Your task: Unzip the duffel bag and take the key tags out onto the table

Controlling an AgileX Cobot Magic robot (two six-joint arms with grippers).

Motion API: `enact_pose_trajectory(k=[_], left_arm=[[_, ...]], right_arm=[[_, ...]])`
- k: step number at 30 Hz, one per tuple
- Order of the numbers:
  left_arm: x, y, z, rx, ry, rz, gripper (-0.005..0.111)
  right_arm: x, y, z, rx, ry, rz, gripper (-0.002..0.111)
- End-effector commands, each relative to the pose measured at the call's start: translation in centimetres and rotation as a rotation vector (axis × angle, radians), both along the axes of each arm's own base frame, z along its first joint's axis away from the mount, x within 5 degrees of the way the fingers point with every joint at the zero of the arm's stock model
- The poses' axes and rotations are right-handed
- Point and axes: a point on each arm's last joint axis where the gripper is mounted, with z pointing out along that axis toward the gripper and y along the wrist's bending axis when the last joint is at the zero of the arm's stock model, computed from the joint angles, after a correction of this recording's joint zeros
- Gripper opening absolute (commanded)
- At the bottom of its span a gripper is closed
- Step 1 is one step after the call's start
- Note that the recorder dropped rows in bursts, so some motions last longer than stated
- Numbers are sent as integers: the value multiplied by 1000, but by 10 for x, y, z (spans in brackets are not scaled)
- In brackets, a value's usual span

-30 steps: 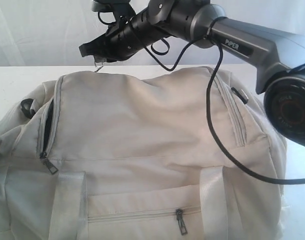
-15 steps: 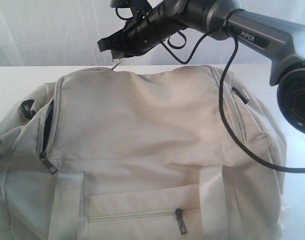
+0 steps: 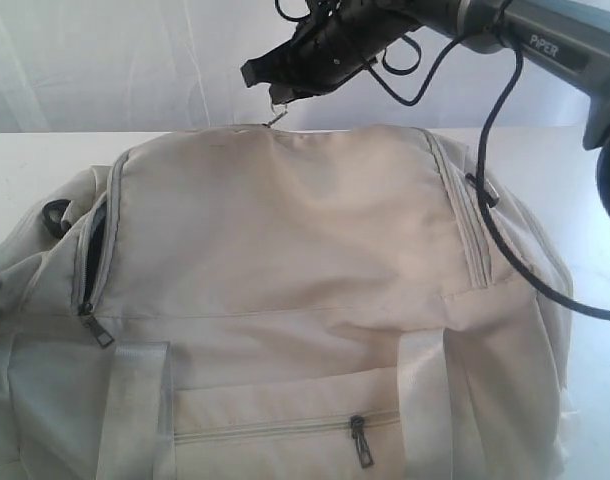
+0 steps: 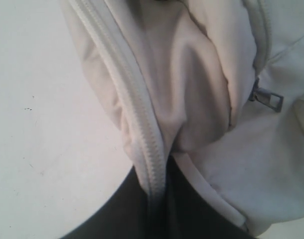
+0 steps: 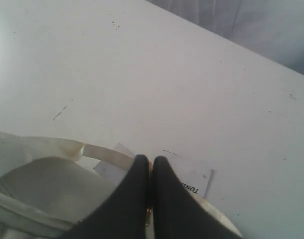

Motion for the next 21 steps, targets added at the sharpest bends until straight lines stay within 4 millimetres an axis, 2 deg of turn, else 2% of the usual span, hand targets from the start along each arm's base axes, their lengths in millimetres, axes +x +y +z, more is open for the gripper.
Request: enact_pose_trajectory(k=[1, 10, 14, 16, 18, 21], left_arm=[[-8, 6, -3, 65, 55, -3, 0], [-8, 6, -3, 65, 55, -3, 0], [-8, 6, -4, 66, 55, -5, 0], [-6, 5, -5, 67, 60, -5, 0], [-4, 5, -7, 71, 75, -7, 0], [-3, 4, -8, 74, 85, -10, 0]], right_arm=[[1, -31, 20, -38, -50, -57, 0], [-6, -74, 38, -97, -15, -108, 0], [-15, -94, 51, -145, 4, -137, 0], [-20, -106, 49, -165, 21, -161, 0], [-30, -120, 44, -167, 45, -194, 0], [-50, -132, 48, -183, 24, -234, 0]])
